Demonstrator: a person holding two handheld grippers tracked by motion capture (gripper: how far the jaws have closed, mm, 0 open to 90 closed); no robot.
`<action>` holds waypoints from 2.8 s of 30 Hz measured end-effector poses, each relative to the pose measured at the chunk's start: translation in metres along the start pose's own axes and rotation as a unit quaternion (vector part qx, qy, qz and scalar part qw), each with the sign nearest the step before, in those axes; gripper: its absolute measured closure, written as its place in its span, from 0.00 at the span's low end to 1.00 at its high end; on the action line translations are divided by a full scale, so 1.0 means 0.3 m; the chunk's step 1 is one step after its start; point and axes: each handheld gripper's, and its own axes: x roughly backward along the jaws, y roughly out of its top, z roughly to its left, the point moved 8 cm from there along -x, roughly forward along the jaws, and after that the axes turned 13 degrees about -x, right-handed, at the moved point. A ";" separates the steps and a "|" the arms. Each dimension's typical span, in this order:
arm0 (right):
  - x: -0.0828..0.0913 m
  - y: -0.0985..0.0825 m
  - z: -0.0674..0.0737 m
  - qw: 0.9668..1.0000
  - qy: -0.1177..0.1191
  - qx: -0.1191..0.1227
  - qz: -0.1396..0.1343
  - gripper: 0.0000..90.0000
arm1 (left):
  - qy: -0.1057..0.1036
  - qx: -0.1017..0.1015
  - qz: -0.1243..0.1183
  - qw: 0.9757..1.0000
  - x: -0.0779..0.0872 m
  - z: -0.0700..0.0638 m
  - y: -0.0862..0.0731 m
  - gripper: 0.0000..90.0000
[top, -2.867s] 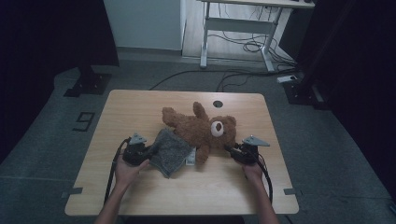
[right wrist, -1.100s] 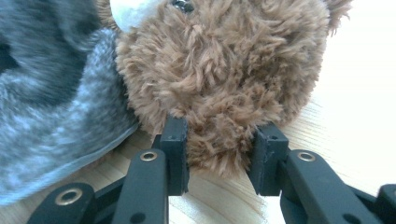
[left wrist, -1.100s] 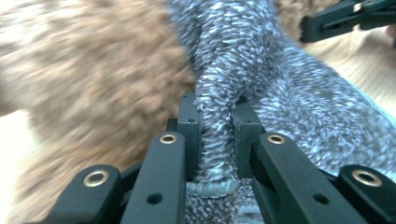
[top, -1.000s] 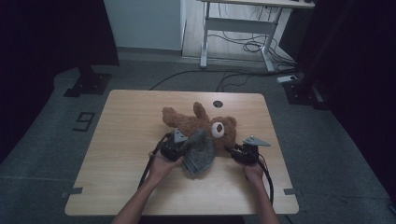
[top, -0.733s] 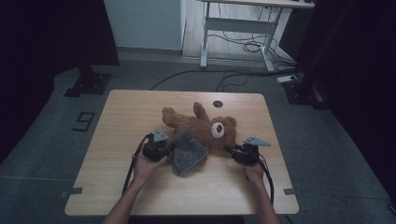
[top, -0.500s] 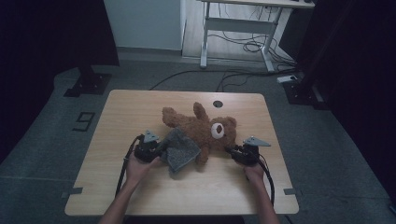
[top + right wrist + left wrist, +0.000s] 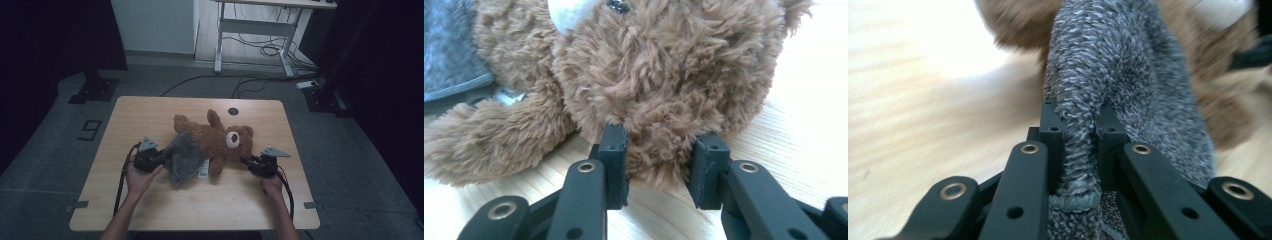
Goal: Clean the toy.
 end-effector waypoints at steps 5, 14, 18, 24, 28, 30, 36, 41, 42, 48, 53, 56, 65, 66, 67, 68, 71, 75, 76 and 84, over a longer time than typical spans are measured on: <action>0.002 0.002 0.004 1.000 0.007 -0.003 -0.001 0.73 | -0.031 -0.008 -0.018 0.999 -0.037 -0.070 0.081 0.88; 0.005 0.004 0.007 1.000 0.010 0.000 -0.001 0.73 | -0.073 -0.054 -0.020 0.996 -0.173 -0.231 0.245 0.88; 0.006 0.003 0.005 1.000 0.011 0.000 0.000 0.73 | -0.085 -0.061 -0.021 0.994 -0.225 -0.271 0.319 0.88; 0.005 0.000 0.003 1.000 0.010 -0.001 0.001 0.73 | -0.073 -0.065 0.019 0.995 -0.328 -0.302 0.317 0.88; 0.008 -0.004 0.000 1.000 0.008 0.003 0.007 0.73 | -0.052 -0.052 0.036 0.997 -0.349 -0.256 0.277 0.88; 0.008 -0.005 -0.002 1.000 0.009 0.002 0.007 0.73 | -0.049 -0.044 0.038 0.997 -0.340 -0.225 0.257 0.88; 0.009 -0.006 -0.002 1.000 0.012 0.000 0.008 0.73 | -0.019 -0.038 0.039 0.998 -0.277 -0.142 0.211 0.88; 0.010 -0.007 0.000 1.000 0.012 -0.001 0.008 0.74 | 0.015 -0.038 0.044 0.998 -0.223 -0.072 0.173 0.88; 0.010 -0.007 0.000 1.000 0.012 -0.001 0.008 0.74 | 0.023 -0.037 0.046 0.998 -0.213 -0.054 0.162 0.88; 0.009 -0.007 -0.003 1.000 0.013 0.000 0.009 0.74 | 0.043 -0.002 0.067 0.997 -0.187 0.050 0.055 0.88; 0.008 -0.009 -0.001 1.000 0.012 0.001 0.011 0.74 | 0.041 0.013 0.081 0.996 -0.184 0.082 -0.022 0.88; 0.009 -0.009 -0.001 1.000 0.012 0.001 0.011 0.74 | 0.051 0.010 0.087 0.995 -0.164 0.098 -0.037 0.88; 0.009 -0.010 -0.001 1.000 0.010 0.002 0.012 0.74 | 0.055 0.007 0.083 0.995 -0.112 0.106 -0.036 0.89; 0.009 -0.010 -0.002 1.000 0.009 0.003 0.013 0.74 | 0.052 0.008 0.077 0.996 -0.103 0.102 -0.025 0.89; 0.009 -0.010 -0.003 1.000 0.009 0.003 0.013 0.74 | 0.050 0.005 0.071 0.996 -0.092 0.096 -0.010 0.89; 0.008 -0.010 -0.004 1.000 0.009 0.004 0.014 0.74 | 0.049 0.001 0.063 0.997 -0.082 0.087 0.011 0.89; 0.006 -0.010 -0.006 1.000 0.009 0.002 0.013 0.74 | 0.037 -0.013 0.040 0.998 -0.060 0.045 0.089 0.89; 0.007 -0.010 -0.004 1.000 0.006 0.004 0.013 0.74 | 0.016 -0.036 0.017 0.999 -0.066 -0.035 0.193 0.89; 0.007 -0.010 -0.004 1.000 0.006 0.005 0.013 0.74 | 0.010 -0.041 0.014 0.999 -0.073 -0.059 0.215 0.89; 0.008 -0.010 -0.004 1.000 0.006 0.006 0.015 0.74 | -0.043 -0.075 0.013 0.996 -0.177 -0.255 0.308 0.89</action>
